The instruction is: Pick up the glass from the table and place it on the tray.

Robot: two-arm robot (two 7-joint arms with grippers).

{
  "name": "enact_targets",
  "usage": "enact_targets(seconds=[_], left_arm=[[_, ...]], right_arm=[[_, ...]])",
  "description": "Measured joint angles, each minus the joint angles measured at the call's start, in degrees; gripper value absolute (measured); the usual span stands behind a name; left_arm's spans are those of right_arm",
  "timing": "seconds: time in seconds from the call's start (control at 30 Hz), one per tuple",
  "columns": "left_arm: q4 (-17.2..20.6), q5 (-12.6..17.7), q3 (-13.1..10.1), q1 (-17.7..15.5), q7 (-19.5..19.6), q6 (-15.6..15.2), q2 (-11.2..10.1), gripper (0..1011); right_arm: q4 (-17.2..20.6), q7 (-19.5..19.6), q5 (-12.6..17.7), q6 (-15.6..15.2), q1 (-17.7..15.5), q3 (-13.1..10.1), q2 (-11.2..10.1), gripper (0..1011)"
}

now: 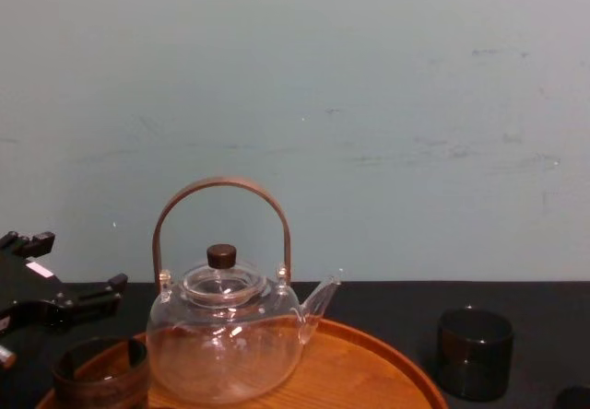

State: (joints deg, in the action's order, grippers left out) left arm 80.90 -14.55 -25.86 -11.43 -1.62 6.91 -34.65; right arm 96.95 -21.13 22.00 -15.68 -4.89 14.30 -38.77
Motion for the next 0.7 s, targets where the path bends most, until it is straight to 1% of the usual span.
enact_targets(seconds=[0.23, 0.7], left_arm=[[0.0, 0.0, 0.0, 0.0, 0.0, 0.0, 0.0, 1001], [0.0, 0.0, 0.0, 0.0, 0.0, 0.0, 0.0, 1001]], right_arm=[[-1.3, -0.5, -0.7, -0.7, 1.2, 0.3, 1.0, 1002], [-3.3, -1.5, -1.9, -1.0, 3.6, 1.1, 2.5, 1002]])
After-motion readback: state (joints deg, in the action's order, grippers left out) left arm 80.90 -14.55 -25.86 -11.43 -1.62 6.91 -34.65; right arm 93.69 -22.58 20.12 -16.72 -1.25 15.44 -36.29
